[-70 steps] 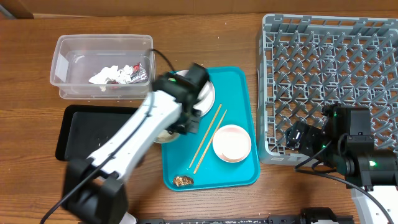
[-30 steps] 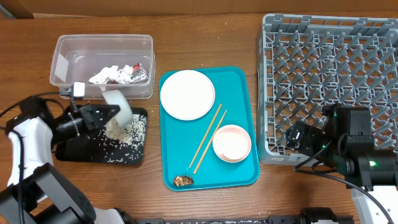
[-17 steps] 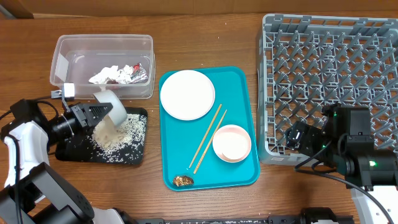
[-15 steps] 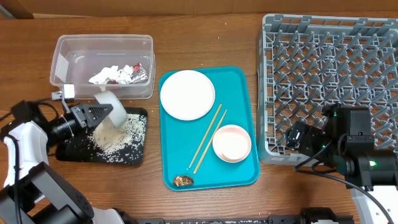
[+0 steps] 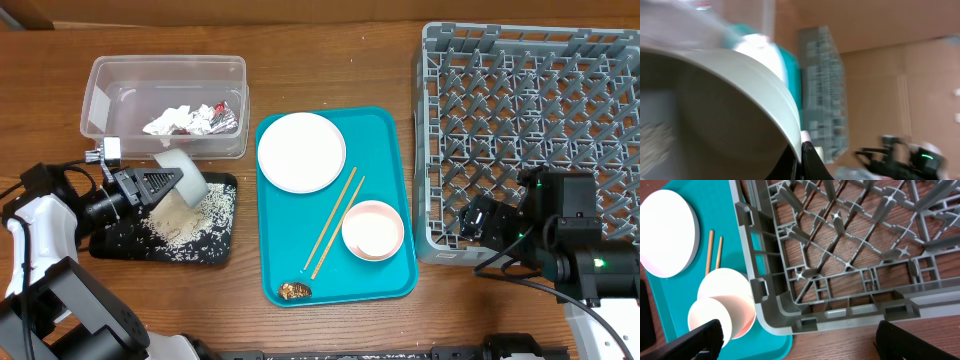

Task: Sort waste into correct bins and load items into the dishwasher
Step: 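Tip the rice bowl over the black tray to pour out the rice, then place the empty bowl onto the white plate with the left gripper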

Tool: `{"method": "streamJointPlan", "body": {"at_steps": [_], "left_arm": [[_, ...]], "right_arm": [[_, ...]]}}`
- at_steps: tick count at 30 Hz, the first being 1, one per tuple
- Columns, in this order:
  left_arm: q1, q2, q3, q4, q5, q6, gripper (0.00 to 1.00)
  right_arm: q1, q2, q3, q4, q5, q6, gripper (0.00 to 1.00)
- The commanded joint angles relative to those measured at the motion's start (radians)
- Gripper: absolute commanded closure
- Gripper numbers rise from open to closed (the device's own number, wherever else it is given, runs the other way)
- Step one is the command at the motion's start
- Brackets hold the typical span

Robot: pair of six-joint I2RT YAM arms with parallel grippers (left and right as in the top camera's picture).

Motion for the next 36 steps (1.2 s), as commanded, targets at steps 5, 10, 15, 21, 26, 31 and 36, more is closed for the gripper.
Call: {"method": "streamJointPlan", "body": {"at_steps": [5, 10, 15, 21, 26, 31, 36], "left_arm": [[-0.002, 0.008, 0.001, -0.027, 0.277, 0.123, 0.96], [-0.002, 0.008, 0.001, -0.023, 0.272, 0.124, 0.96], [-0.019, 0.008, 0.001, -0.059, 0.164, 0.124, 0.96], [-0.12, -0.002, 0.001, -0.166, 0.074, 0.225, 0.96], [-0.362, -0.016, 0.005, -0.149, -0.047, 0.201, 0.96], [-0.668, -0.016, 0.013, 0.084, -0.463, -0.145, 0.96], [-0.917, -0.016, 0.058, 0.247, -0.703, -0.305, 0.96]], "right_arm": [[0.001, -0.003, 0.026, 0.006, -0.005, -0.006, 0.0], [0.001, -0.003, 0.026, 0.005, -0.005, -0.006, 0.0], [0.001, -0.003, 0.026, 0.007, -0.005, -0.006, 0.0], [0.001, -0.003, 0.026, 0.006, -0.005, -0.006, 0.0], [0.001, -0.003, 0.026, 0.014, -0.005, -0.005, 0.0], [0.001, -0.003, 0.026, 0.017, -0.006, -0.005, 0.0], [0.001, -0.003, 0.026, 0.017, -0.005, -0.005, 0.0]]}}
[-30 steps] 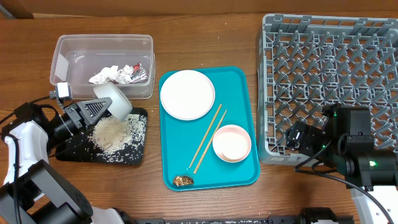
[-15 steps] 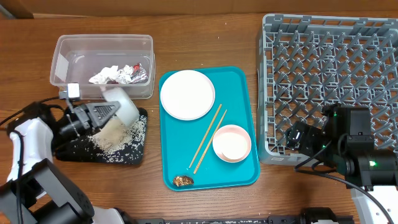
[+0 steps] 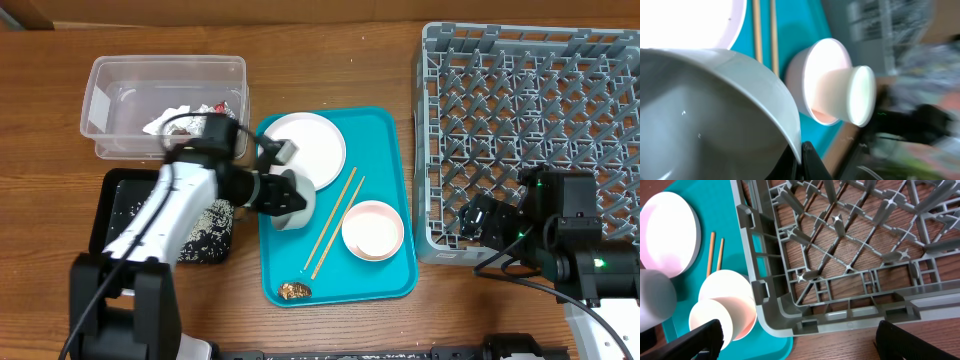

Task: Sort waste into correct bins and load items into the dishwasher
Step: 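Place the empty bowl onto the white plate with the left gripper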

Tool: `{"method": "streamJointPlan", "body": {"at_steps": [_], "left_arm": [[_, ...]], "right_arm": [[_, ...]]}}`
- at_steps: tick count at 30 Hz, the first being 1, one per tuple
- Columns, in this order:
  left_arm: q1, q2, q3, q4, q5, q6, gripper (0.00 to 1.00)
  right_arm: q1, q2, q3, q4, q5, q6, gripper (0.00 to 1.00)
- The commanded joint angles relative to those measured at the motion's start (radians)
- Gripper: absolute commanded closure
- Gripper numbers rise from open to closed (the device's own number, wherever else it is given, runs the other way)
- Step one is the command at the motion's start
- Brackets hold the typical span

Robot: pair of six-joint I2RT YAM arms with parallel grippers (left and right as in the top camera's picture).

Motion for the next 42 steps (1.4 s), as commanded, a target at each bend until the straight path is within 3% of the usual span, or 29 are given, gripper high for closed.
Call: {"method": "streamJointPlan", "body": {"at_steps": [1, 7, 13, 17, 27, 30, 36, 38, 42], "left_arm": [[-0.124, -0.015, 0.061, 0.063, -0.239, -0.148, 0.96], [-0.246, -0.015, 0.2, 0.107, -0.552, -0.167, 0.96], [-0.253, -0.007, 0.232, 0.277, -0.673, -0.167, 0.96], [-0.253, 0.044, 0.232, 0.383, -0.696, -0.168, 0.96], [-0.303, 0.203, 0.232, 0.384, -0.693, -0.167, 0.96], [-0.305, 0.203, 0.232, 0.372, -0.693, -0.167, 0.67], [-0.301, 0.172, 0.261, 0.252, -0.693, -0.167, 0.43], [-0.301, 0.13, 0.303, 0.111, -0.692, -0.179, 0.32], [-0.301, 0.055, 0.326, -0.114, -0.692, -0.226, 0.21]], "right_arm": [[0.002, -0.003, 0.026, 0.007, -0.005, -0.005, 0.0], [0.002, -0.003, 0.026, 0.008, -0.005, -0.005, 0.0], [0.002, -0.003, 0.025, 0.007, -0.005, -0.005, 0.0], [0.002, -0.003, 0.025, 0.007, -0.005, -0.005, 0.0], [0.002, -0.003, 0.025, 0.005, -0.005, -0.005, 0.0], [0.002, -0.003, 0.025, 0.005, -0.005, -0.005, 0.0], [0.002, -0.003, 0.025, 0.003, -0.005, -0.005, 0.0], [0.002, -0.003, 0.025, 0.003, -0.005, -0.005, 0.0], [0.002, -0.003, 0.025, 0.004, -0.004, -0.005, 0.0]]}}
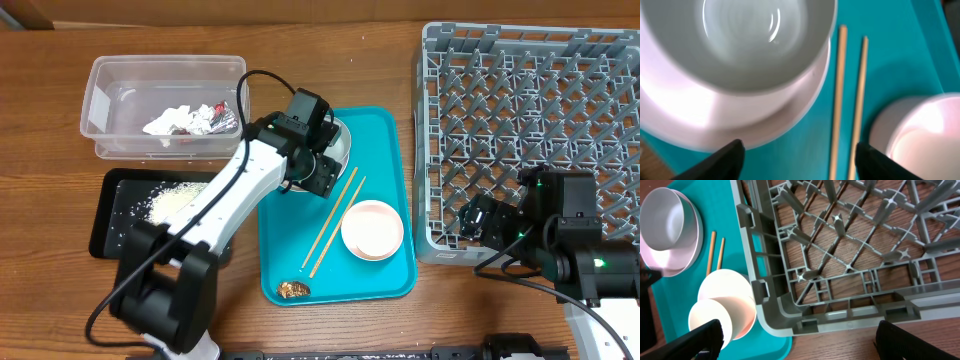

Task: Sort waste into correct bins and load items into the dishwasher
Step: 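Place the empty bowl onto the white plate with the left gripper, then grasp the brown food scrap on the teal tray with the left gripper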

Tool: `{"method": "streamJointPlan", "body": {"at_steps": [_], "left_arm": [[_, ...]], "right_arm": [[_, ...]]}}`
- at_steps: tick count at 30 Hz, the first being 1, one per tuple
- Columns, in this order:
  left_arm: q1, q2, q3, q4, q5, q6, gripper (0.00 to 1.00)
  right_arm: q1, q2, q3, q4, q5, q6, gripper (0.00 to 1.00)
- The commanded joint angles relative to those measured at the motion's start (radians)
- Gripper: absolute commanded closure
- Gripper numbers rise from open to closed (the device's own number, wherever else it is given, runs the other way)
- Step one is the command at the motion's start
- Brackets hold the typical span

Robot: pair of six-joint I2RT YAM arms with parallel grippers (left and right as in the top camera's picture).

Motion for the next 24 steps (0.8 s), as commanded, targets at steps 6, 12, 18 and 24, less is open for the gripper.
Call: {"method": "streamJointPlan", "body": {"at_steps": [6, 12, 18, 24], "left_arm": [[0.001, -0.099, 0.039, -0.312, -0.002, -0.114, 0.17], [-0.003, -0.099, 0.028, -0.48, -0.002, -0.163, 0.14], [-0.062, -0.118, -0.074, -0.519, 0.002, -0.178, 0.14], [-0.224, -0.184, -0.256, -0.36, -0.003, -0.282, 0.12]], "right_arm": [[0.002, -0.003, 0.025, 0.005, -0.005, -0.005, 0.0], [0.002, -0.003, 0.025, 0.005, -0.005, -0.005, 0.0], [0.002, -0.003, 0.025, 0.002, -0.004, -0.005, 0.0], [0.002, -0.002, 0.021, 0.002, -0.004, -0.005, 0.0]]}}
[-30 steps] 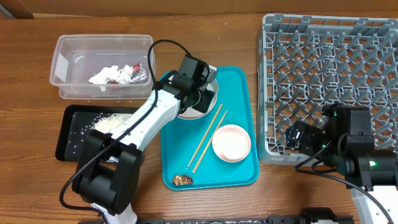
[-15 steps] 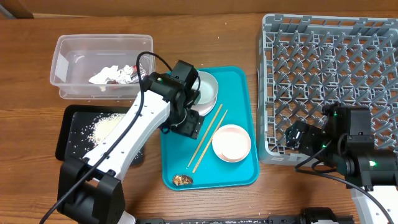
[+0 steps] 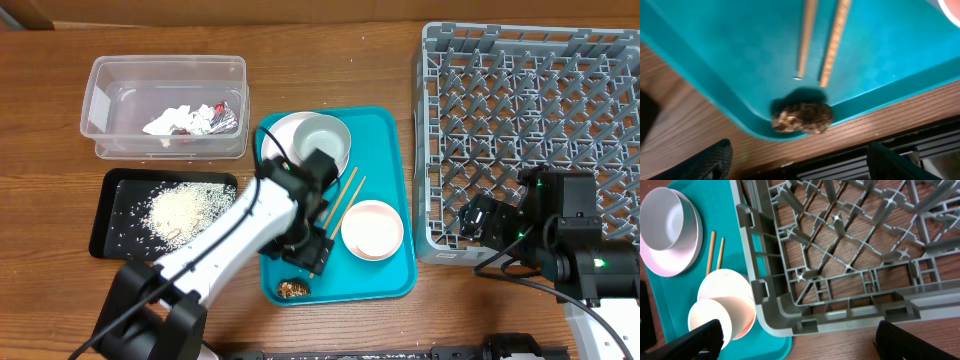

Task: Sort waste into correct bins and load items into the dishwasher
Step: 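Grasp the brown food scrap on the teal tray with the left gripper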

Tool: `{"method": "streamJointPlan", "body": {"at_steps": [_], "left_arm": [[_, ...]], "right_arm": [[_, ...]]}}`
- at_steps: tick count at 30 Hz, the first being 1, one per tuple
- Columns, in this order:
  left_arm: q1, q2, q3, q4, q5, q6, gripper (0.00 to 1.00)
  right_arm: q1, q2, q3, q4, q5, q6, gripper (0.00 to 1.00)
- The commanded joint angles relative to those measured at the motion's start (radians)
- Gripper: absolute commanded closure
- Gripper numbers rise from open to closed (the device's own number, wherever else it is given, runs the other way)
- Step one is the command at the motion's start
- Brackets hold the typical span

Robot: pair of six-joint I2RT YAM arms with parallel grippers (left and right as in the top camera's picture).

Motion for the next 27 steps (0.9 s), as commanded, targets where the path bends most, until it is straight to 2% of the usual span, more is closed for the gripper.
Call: {"method": "streamJointPlan", "body": {"at_steps": [1, 4, 11, 12, 13, 14, 16, 20, 27], "left_arm": [[-0.056, -0.032, -0.077, 0.043, -0.003, -0.1, 0.12], [-0.061, -0.031, -0.158, 0.105, -0.003, -0.122, 0.14], [-0.063, -0.031, -0.28, 0.259, -0.003, -0.117, 0.34], [-0.063, -0.031, -0.28, 0.275, -0.003, -0.117, 0.41], [-0.063, -0.031, -0.28, 0.283, -0.004, -0.117, 0.55], [-0.063, -0.031, -0.28, 0.286, -0.004, -0.117, 0.6], [-0.063, -0.031, -0.28, 0.289, -0.007, -0.117, 0.84], [-0.063, -0.031, -0.28, 0.288, -0.005, -0.117, 0.96], [-0.025, -0.048, -0.201, 0.269, -0.032, -0.119, 0.96]], "right_arm": [[0.002, 0.0, 0.021, 0.004, -0.004, -0.005, 0.0], [0.002, 0.008, 0.021, 0.004, -0.005, -0.005, 0.0], [0.002, 0.039, 0.021, -0.002, -0.005, -0.005, 0.0], [0.002, 0.042, 0.021, -0.002, -0.005, -0.005, 0.0], [0.002, 0.041, 0.021, -0.003, -0.005, -0.005, 0.0], [0.002, 0.041, 0.021, -0.004, -0.005, -0.005, 0.0], [0.002, 0.041, 0.021, -0.005, -0.005, -0.005, 0.0], [0.002, 0.041, 0.021, -0.005, -0.005, -0.005, 0.0], [0.002, 0.041, 0.021, -0.006, -0.005, -0.005, 0.0]]}}
